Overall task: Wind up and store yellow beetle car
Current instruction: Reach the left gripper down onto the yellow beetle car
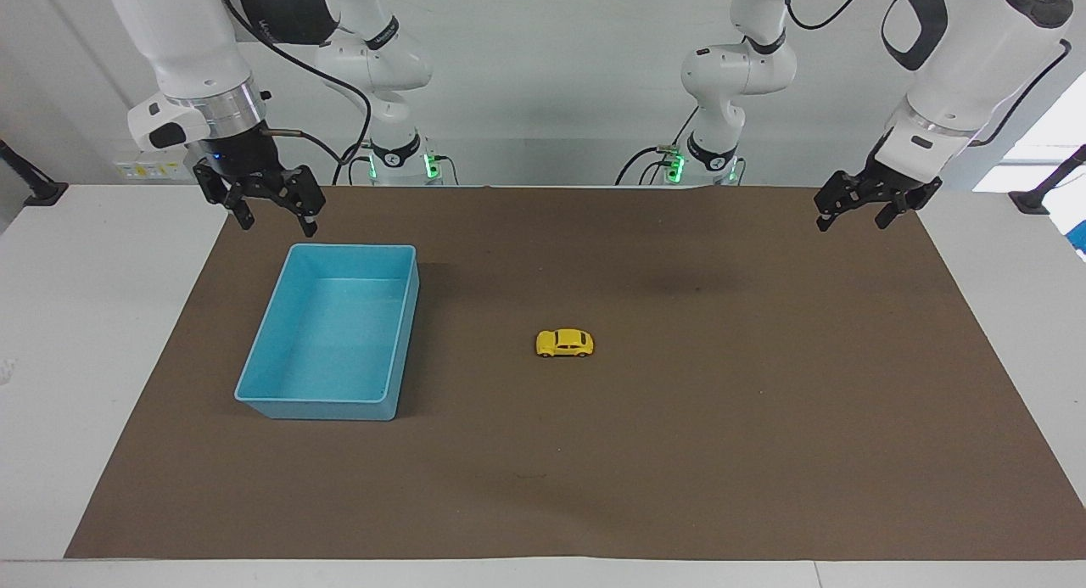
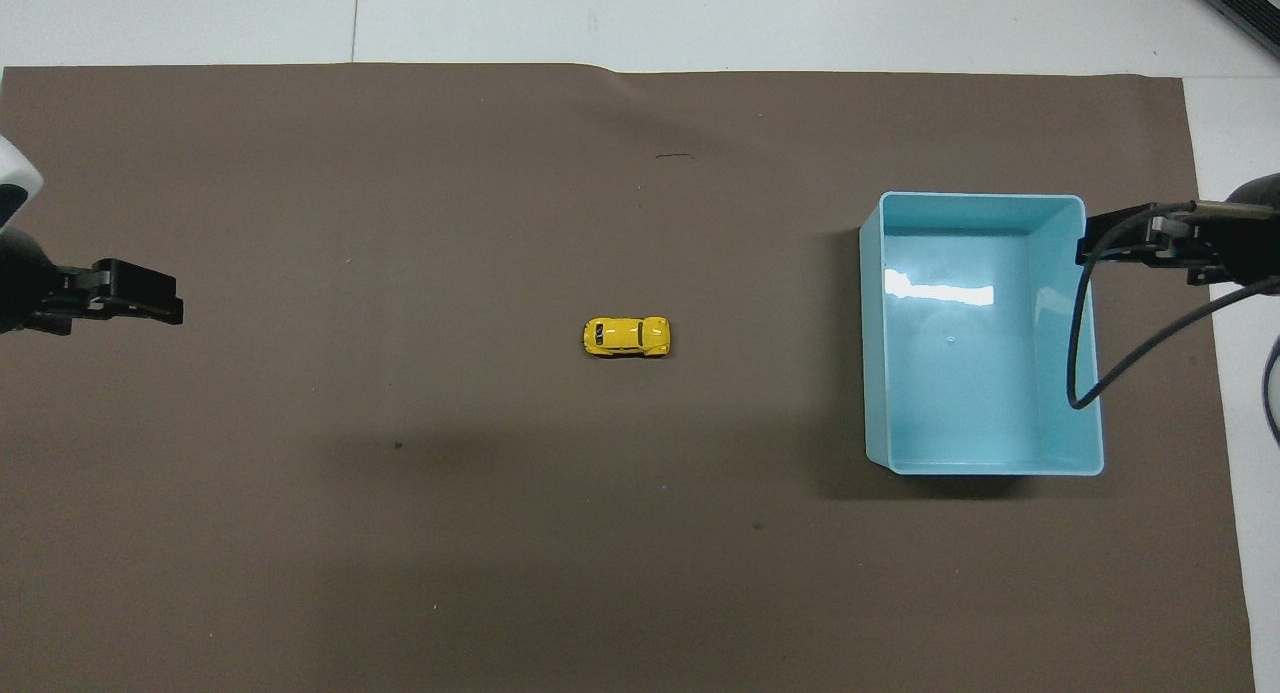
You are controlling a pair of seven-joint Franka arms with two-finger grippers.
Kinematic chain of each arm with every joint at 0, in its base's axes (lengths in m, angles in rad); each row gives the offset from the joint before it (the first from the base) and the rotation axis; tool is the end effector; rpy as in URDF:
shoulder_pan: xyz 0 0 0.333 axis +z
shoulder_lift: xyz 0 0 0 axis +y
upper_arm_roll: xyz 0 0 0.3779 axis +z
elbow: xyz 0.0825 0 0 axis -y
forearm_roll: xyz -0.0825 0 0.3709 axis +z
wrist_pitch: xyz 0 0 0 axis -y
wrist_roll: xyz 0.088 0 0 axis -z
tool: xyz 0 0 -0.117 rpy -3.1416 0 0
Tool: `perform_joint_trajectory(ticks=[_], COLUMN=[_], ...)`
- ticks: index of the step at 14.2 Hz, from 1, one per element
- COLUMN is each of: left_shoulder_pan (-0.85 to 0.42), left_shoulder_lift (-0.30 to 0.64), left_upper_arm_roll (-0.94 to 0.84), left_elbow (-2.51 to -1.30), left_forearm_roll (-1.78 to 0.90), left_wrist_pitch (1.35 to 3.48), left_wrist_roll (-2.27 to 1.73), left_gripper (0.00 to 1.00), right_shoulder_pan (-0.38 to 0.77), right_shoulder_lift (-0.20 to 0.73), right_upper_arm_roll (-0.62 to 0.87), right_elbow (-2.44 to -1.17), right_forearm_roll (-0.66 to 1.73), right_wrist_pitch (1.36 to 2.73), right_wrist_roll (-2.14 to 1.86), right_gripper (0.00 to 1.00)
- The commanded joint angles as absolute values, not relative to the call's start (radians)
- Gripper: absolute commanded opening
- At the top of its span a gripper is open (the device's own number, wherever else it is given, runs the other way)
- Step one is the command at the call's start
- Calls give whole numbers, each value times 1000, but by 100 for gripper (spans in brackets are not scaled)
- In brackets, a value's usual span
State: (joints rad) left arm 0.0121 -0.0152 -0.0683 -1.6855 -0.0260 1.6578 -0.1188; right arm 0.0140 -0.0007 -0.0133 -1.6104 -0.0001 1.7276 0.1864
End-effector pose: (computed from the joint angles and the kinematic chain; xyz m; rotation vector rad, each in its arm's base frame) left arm 0.5395 -0.0335 0.6393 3.1162 0.1014 -0.0229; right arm 0.5572 0.0004 0.6731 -3.1118 0.2898 -0.1837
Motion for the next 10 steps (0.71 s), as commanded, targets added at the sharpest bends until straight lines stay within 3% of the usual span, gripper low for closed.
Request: perform_joint_trajectory(ticks=[1, 10], left_shoulder_pan=[-38, -199], left_shoulder_lift=[11, 95], left_upper_arm_roll=[-58, -58], left_elbow=[-1703, -1733], left_forearm_roll=[-37, -46], left_wrist_pitch=[1716, 1885], left_wrist_roll=[-279, -864], left_gripper=[100, 100], right_shoulder_pan=[3, 3], right_shoulder_lift=[-14, -14], right_upper_arm_roll=[-6, -6], right_elbow=[-1617, -1617], right_forearm_roll=[2, 2], right_wrist_pitch=[1720, 1720], right_wrist_roll=[206, 206], right_gripper=[100, 100])
